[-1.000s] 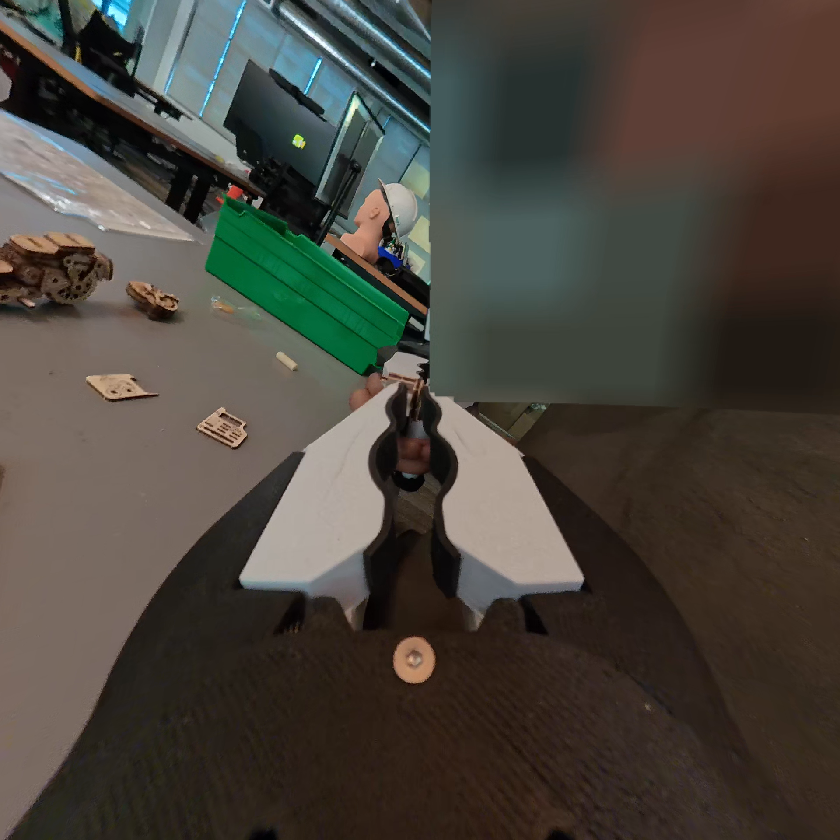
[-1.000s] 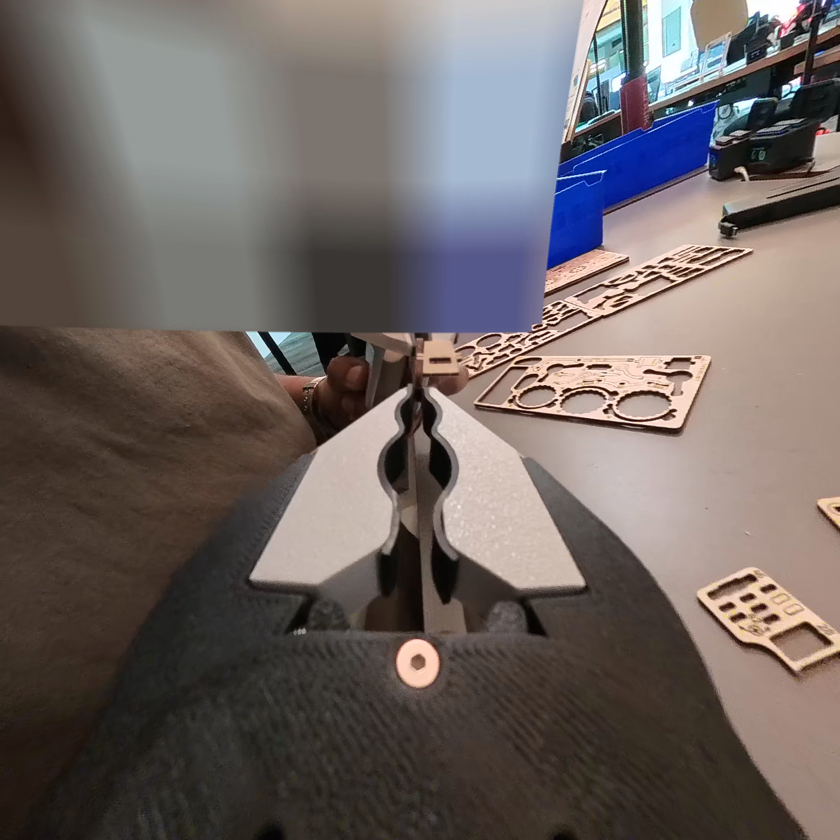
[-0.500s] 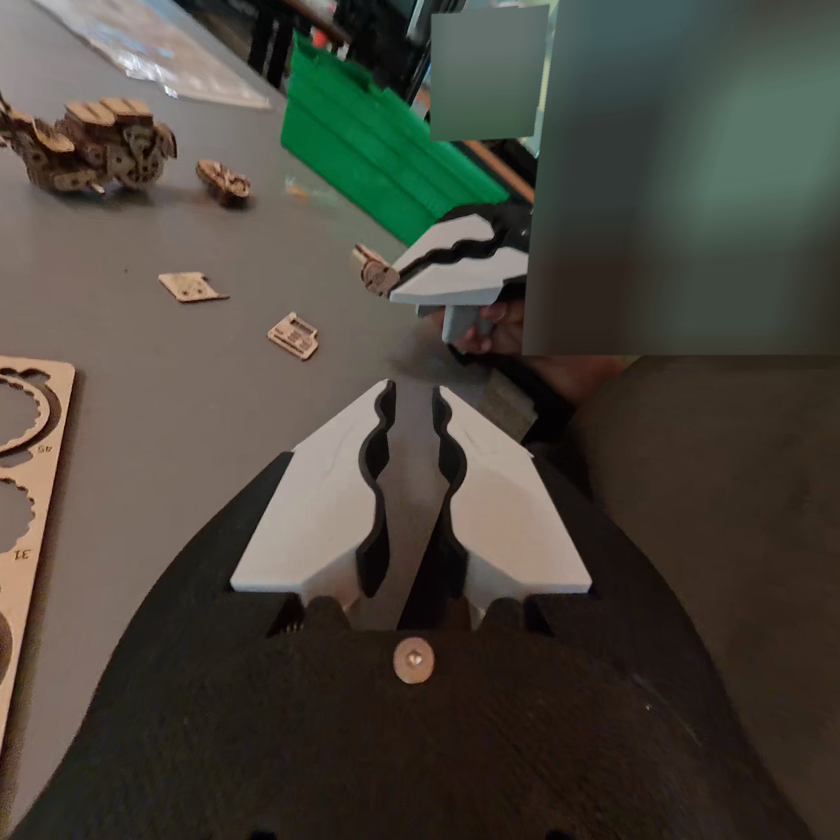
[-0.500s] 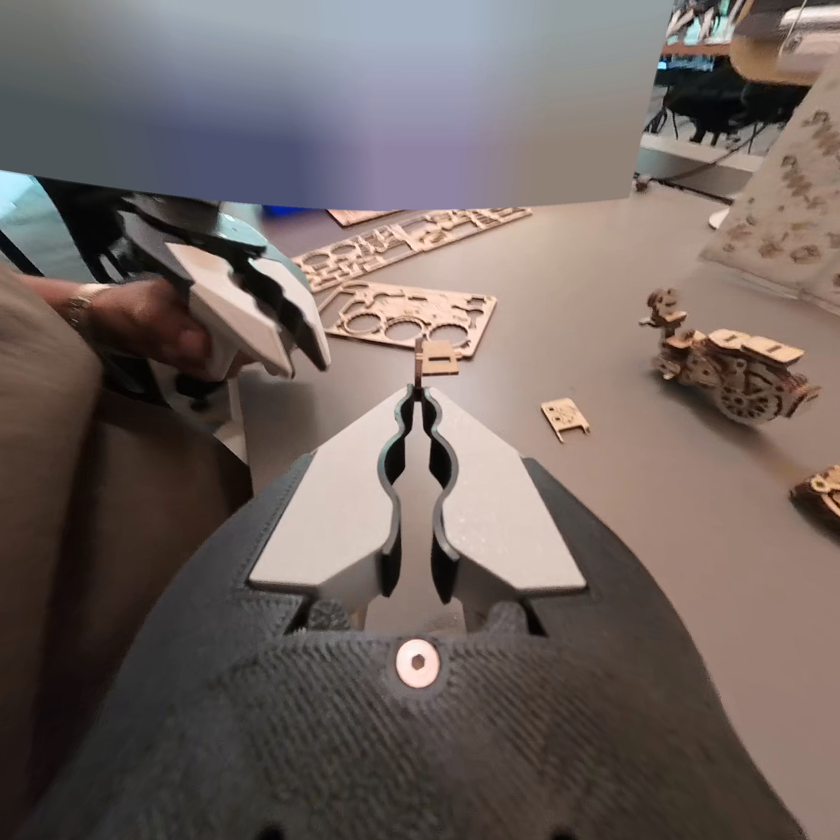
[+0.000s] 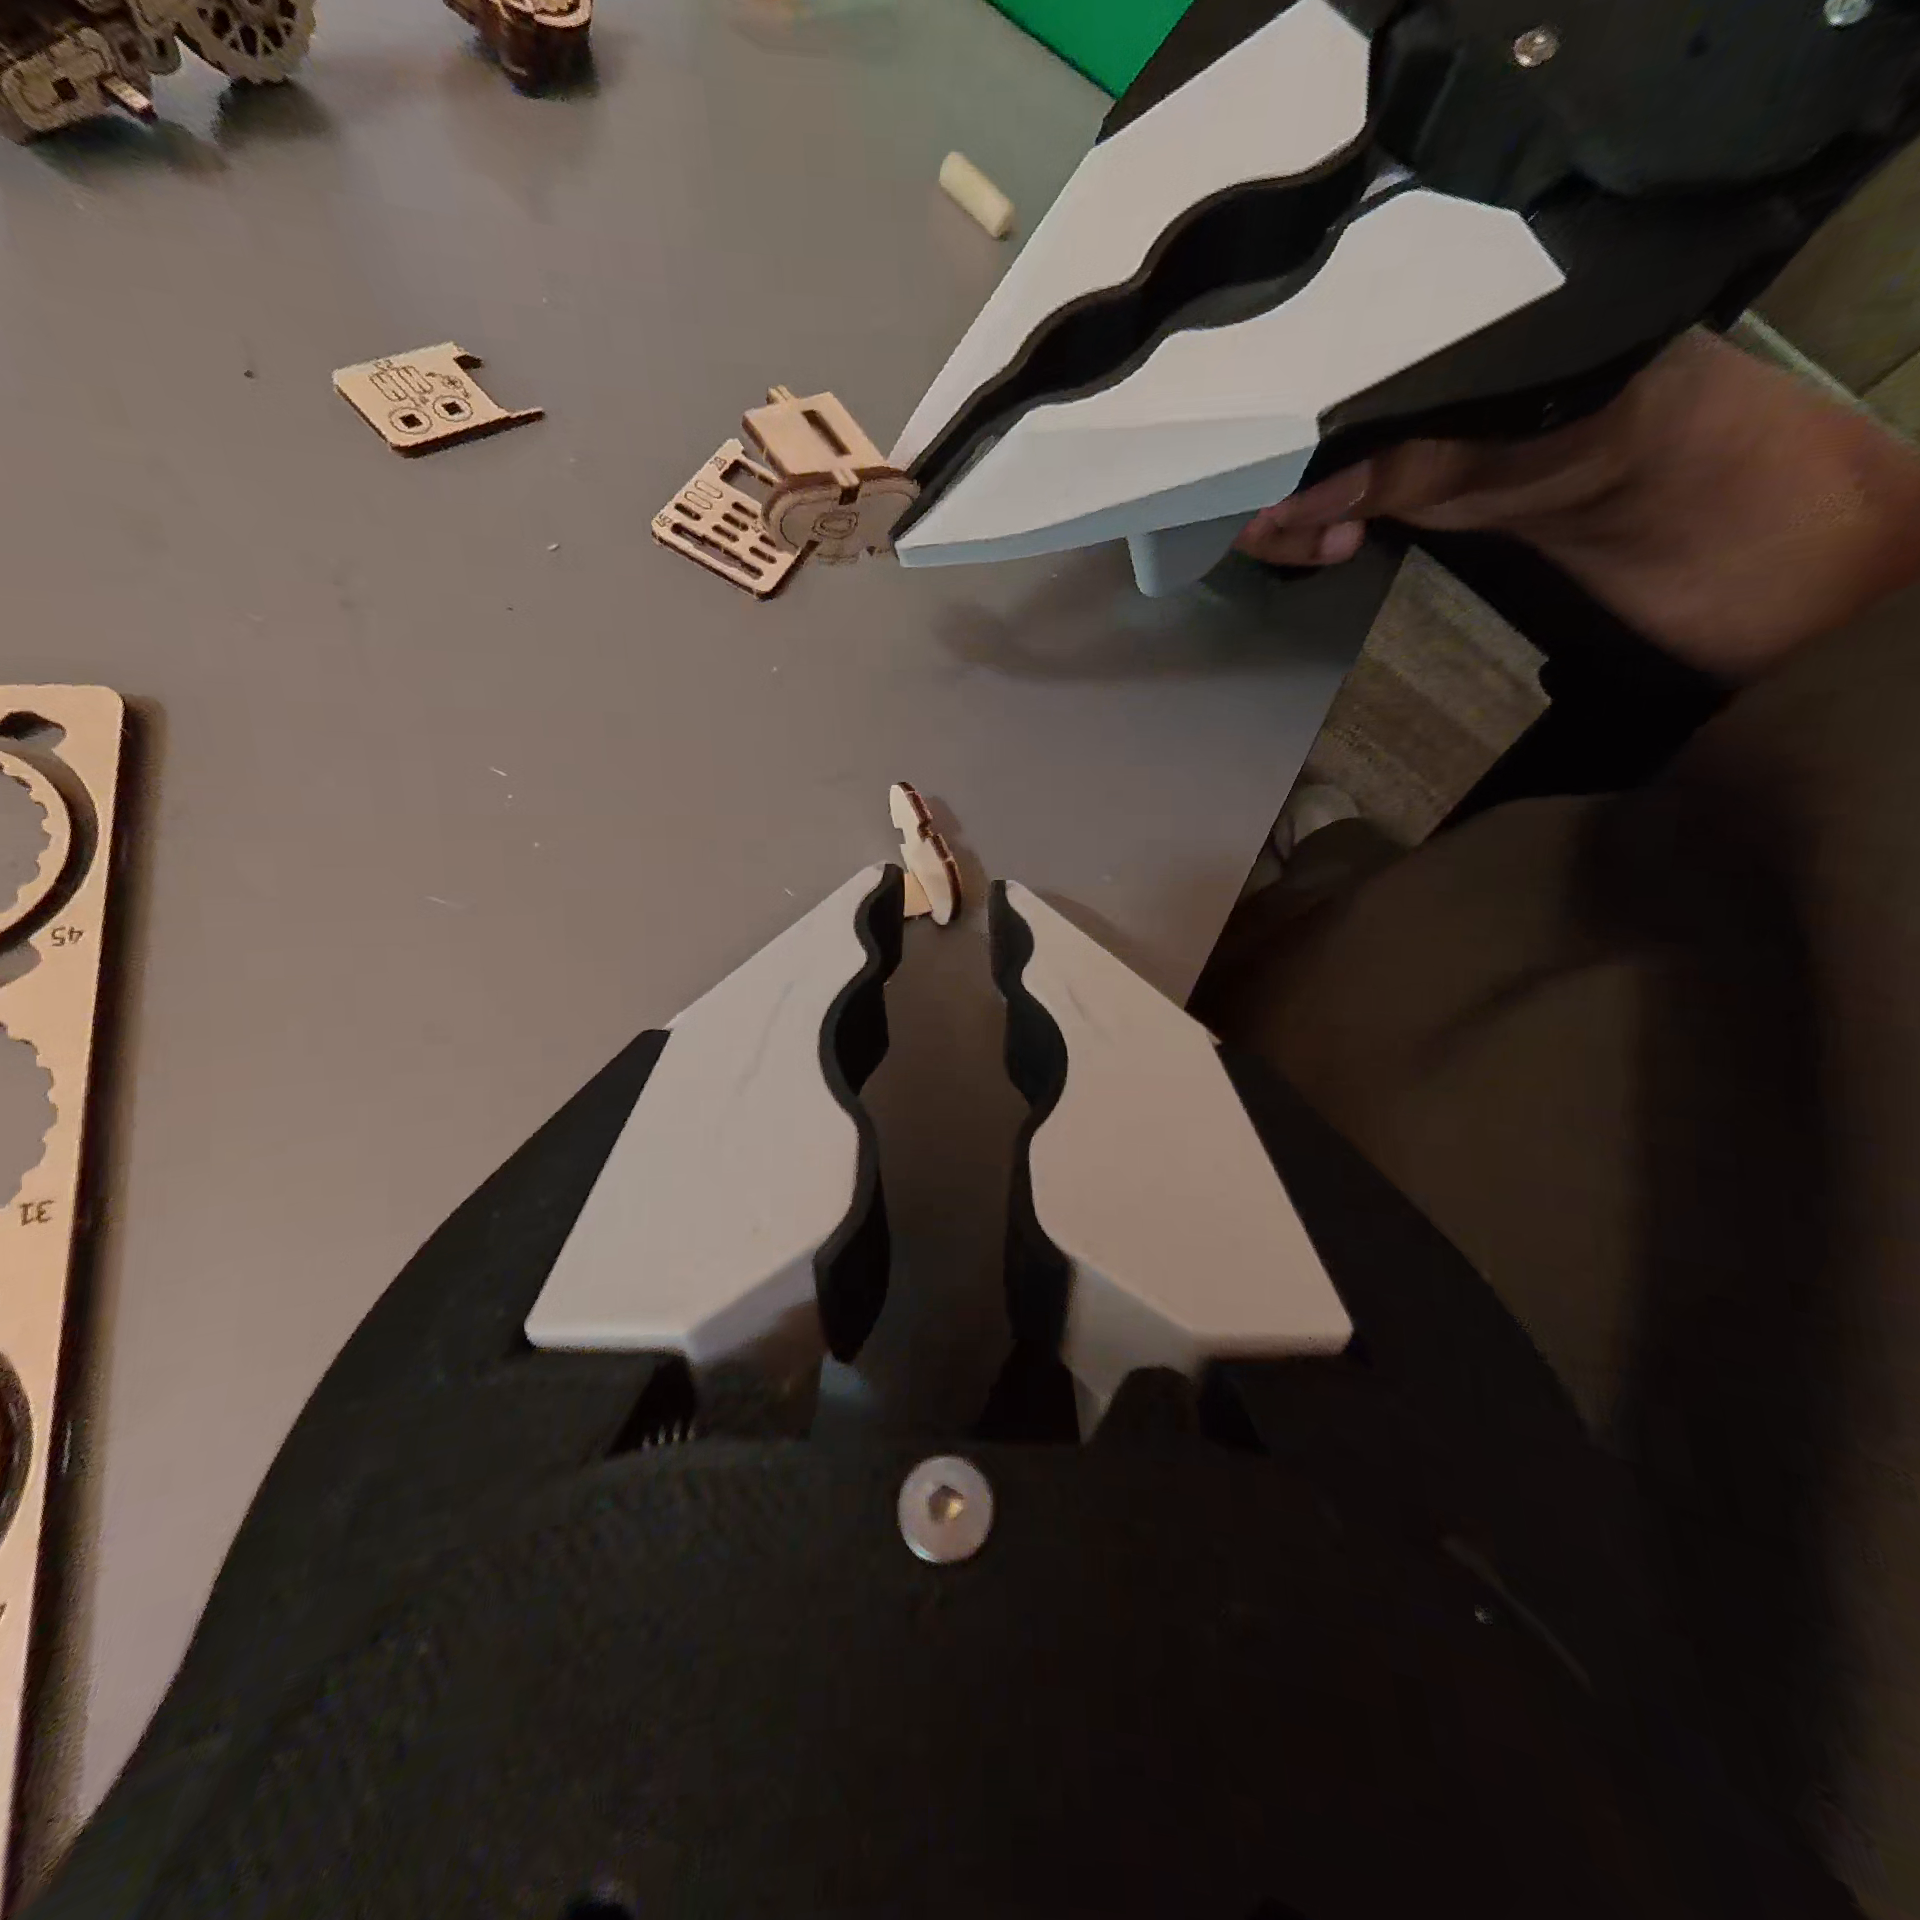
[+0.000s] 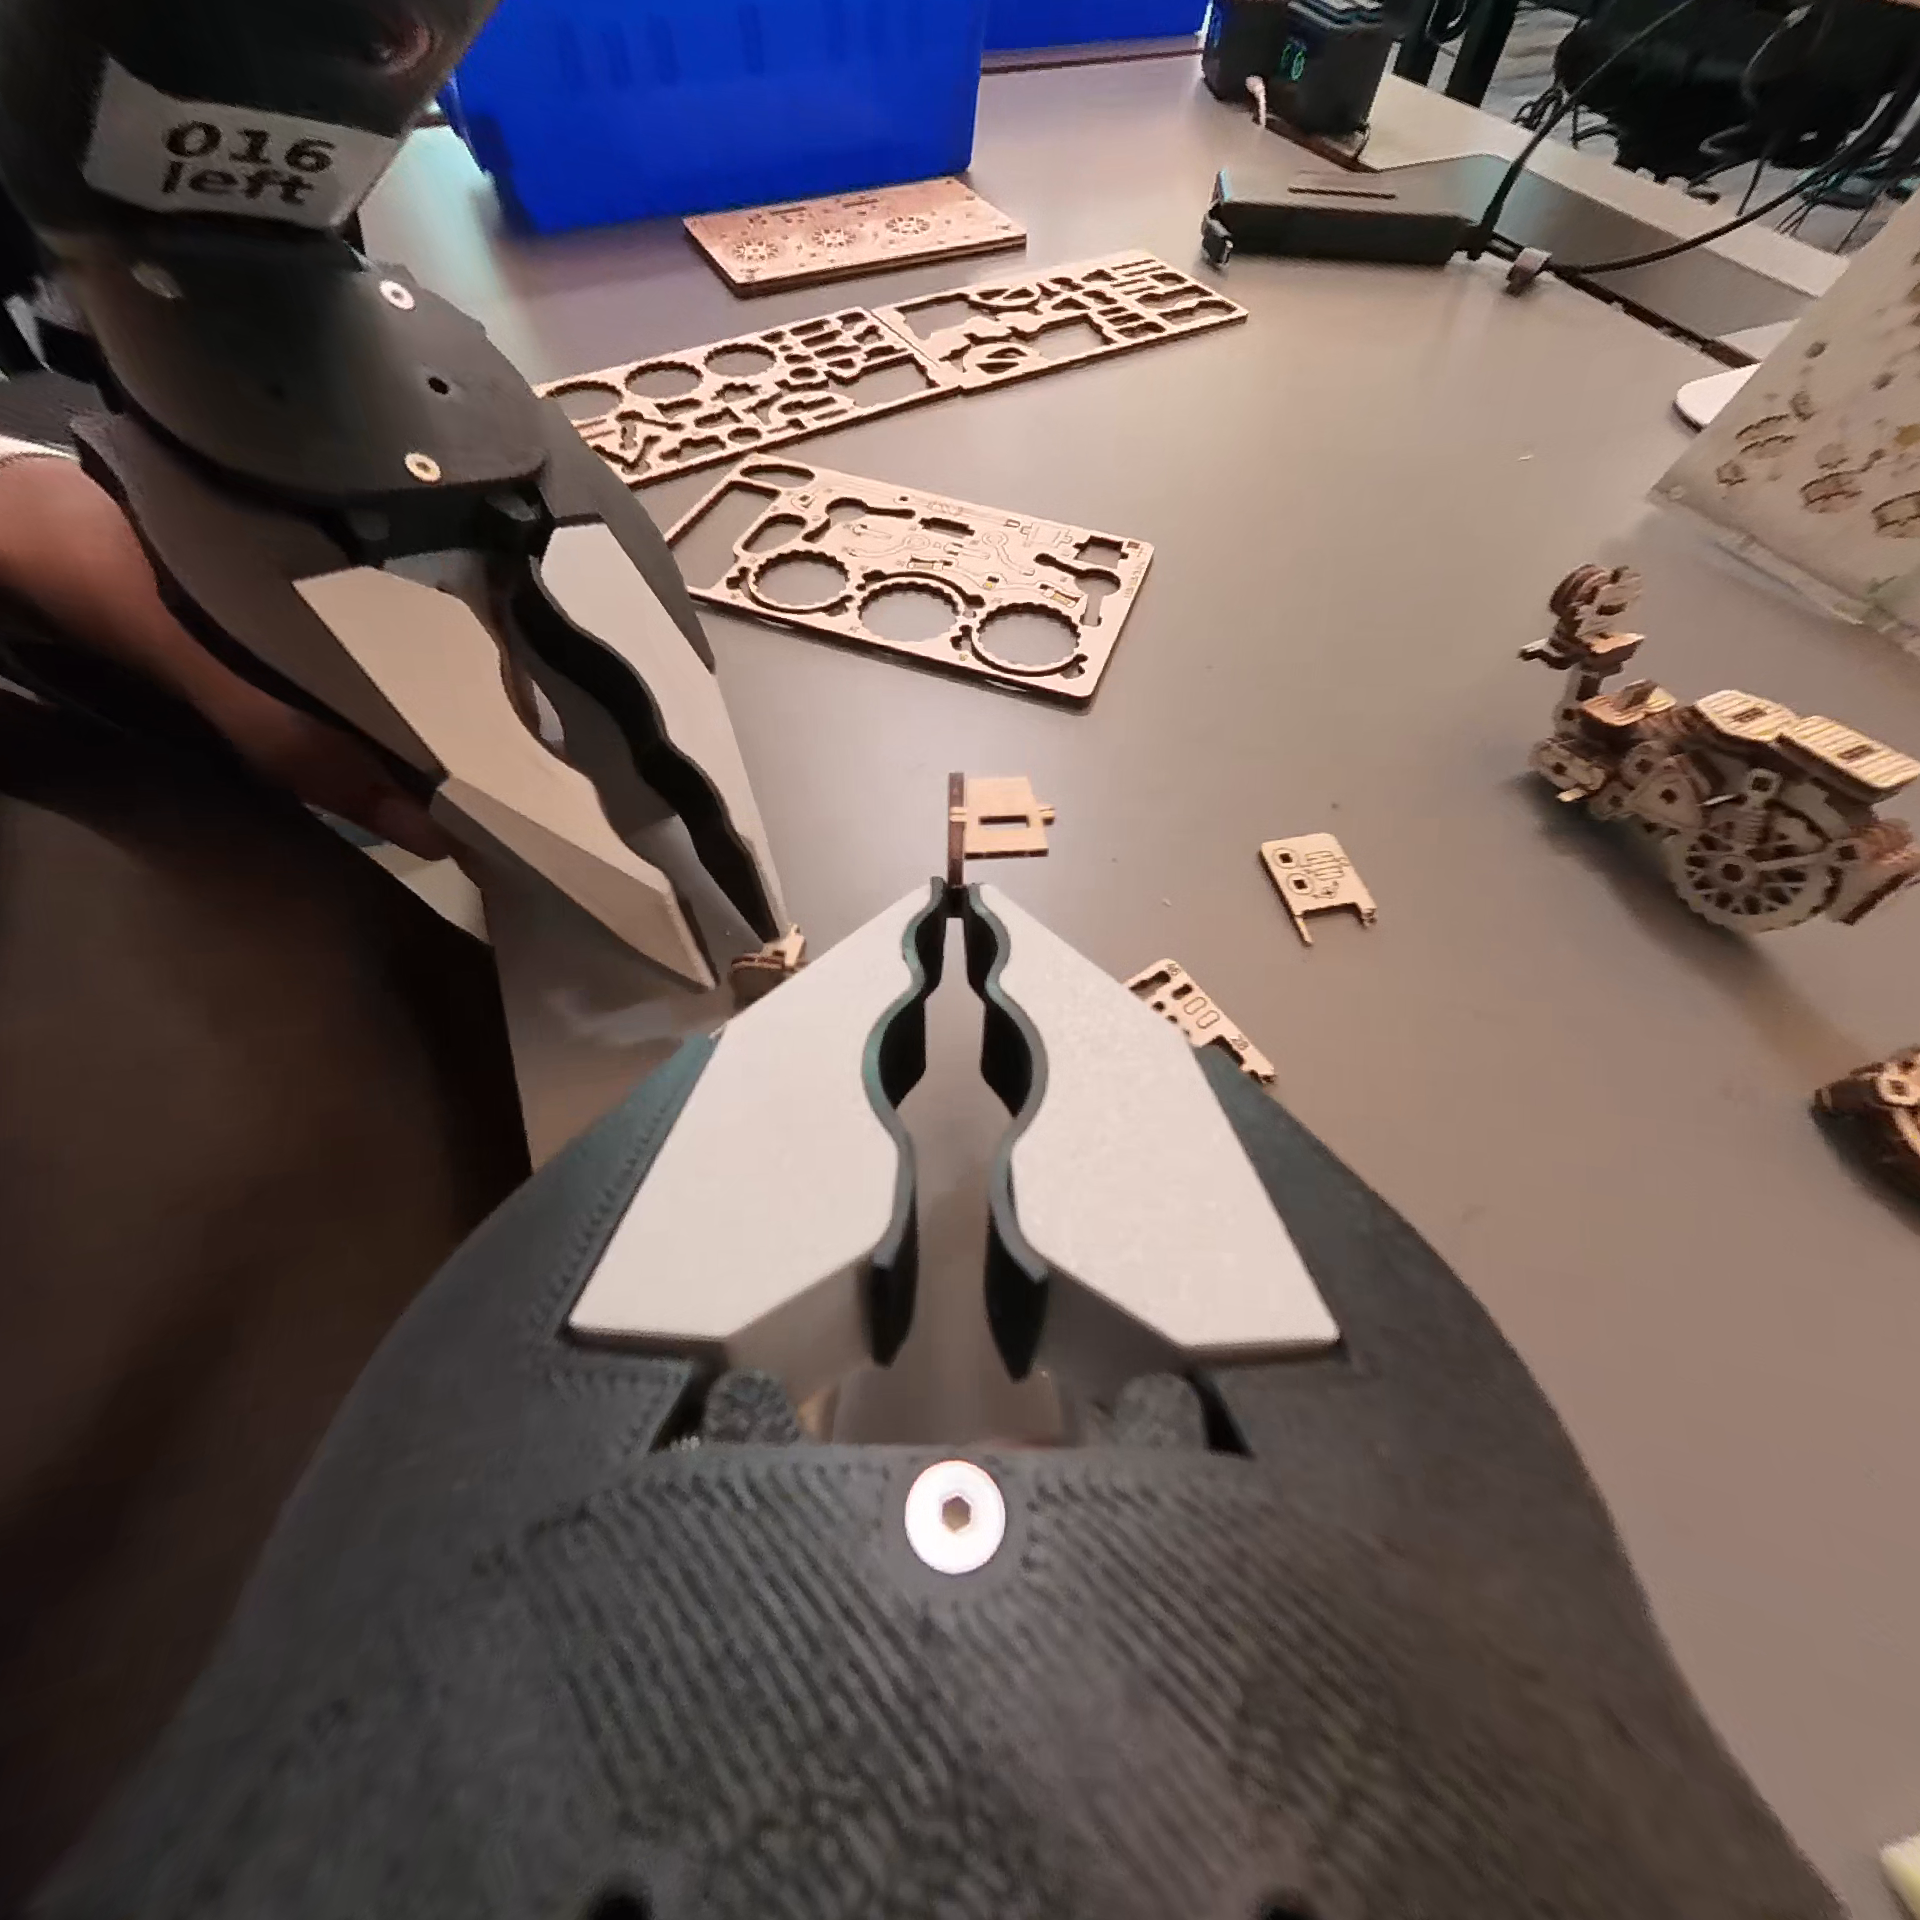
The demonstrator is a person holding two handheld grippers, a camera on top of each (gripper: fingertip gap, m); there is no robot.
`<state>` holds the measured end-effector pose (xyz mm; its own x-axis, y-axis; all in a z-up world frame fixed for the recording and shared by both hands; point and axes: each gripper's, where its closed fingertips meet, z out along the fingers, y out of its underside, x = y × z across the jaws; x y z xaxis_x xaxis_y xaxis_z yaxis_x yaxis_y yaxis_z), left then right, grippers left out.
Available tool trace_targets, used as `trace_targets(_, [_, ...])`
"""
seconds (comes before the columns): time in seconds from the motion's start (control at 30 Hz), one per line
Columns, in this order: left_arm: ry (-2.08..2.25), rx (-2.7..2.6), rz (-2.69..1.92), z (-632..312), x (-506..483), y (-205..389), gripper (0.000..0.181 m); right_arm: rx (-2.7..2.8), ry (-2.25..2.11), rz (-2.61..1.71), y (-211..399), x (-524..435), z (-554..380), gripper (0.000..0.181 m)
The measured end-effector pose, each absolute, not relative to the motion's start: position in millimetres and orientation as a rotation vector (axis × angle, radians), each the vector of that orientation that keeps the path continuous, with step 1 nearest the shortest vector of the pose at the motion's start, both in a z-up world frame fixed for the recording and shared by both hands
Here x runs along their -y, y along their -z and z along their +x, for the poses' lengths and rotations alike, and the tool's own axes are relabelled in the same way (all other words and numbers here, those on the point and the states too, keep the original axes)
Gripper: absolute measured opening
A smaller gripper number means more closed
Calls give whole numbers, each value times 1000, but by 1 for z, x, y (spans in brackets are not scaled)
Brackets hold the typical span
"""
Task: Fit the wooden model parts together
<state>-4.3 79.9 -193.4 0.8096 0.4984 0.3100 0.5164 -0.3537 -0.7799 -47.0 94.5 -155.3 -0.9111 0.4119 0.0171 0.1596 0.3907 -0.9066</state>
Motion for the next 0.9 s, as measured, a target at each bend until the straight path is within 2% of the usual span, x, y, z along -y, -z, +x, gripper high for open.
trace_targets(0.27, [-35,765,-2046,-7,-78,198,2,2434,-1504,-540,160,-94,-48,1])
trace_targets(0.9, [71,688,-2002,0,-69,186,1,2453,-1571,-539,156,-88,-42,1])
